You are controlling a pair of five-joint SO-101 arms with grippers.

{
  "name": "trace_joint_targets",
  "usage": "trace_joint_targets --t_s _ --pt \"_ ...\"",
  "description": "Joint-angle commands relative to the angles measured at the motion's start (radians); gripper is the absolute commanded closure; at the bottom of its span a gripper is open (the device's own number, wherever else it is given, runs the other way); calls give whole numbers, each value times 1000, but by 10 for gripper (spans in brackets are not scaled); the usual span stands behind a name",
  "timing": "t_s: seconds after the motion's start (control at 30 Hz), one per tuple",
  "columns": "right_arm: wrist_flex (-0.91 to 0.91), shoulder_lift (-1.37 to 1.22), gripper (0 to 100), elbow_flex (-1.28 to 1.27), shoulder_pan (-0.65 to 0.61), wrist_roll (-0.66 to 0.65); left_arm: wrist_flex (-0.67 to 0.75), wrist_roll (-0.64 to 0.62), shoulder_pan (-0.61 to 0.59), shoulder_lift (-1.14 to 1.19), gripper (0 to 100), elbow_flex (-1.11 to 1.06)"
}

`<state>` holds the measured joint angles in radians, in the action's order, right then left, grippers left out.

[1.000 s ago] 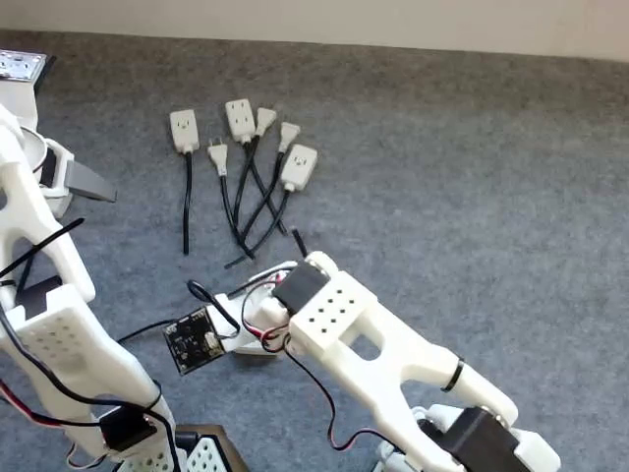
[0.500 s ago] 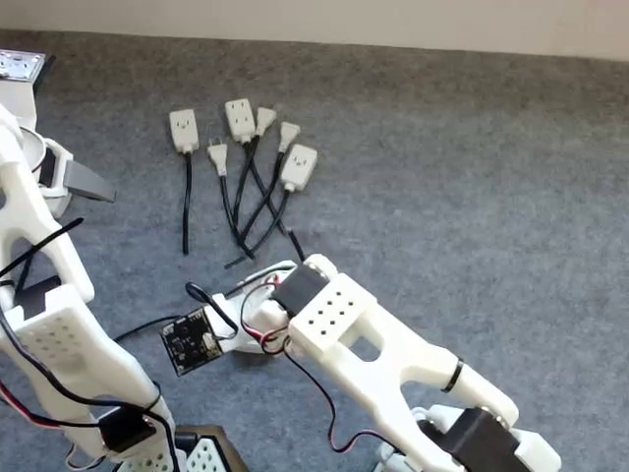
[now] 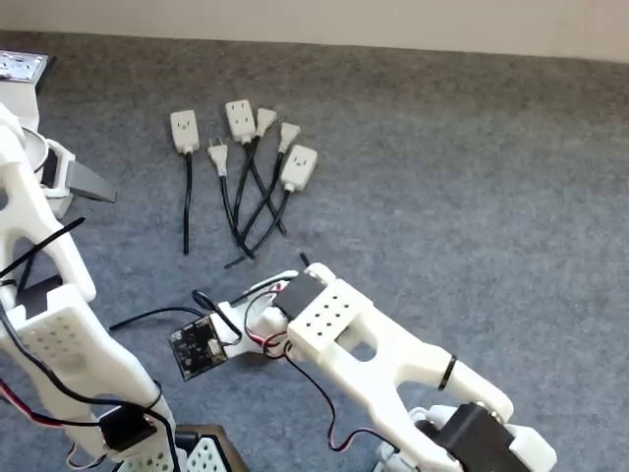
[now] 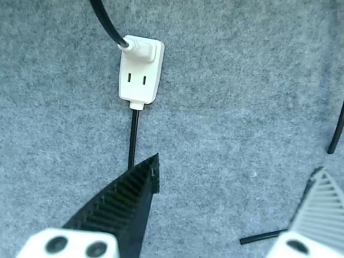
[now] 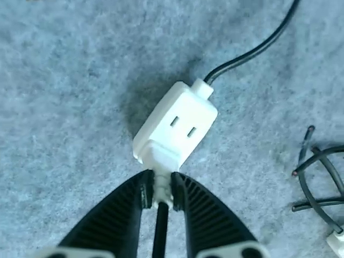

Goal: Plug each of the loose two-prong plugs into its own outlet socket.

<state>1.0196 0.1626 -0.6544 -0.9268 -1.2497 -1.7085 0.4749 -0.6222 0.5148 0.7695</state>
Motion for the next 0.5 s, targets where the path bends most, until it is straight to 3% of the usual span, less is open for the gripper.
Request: trace_joint_targets --t_s 0.0,0.2,0.37,0.47 --pt "-36 -85 992 -5 -13 61 -9 6 10 -15 595 31" --pt "70 -45 974 136 1 164 -48 5 44 -19 595 36" --pt "202 -7 833 237 2 186 -52 -2 101 -70 595 28" --pt "255 13 797 309 2 230 -52 -37 134 -105 595 16"
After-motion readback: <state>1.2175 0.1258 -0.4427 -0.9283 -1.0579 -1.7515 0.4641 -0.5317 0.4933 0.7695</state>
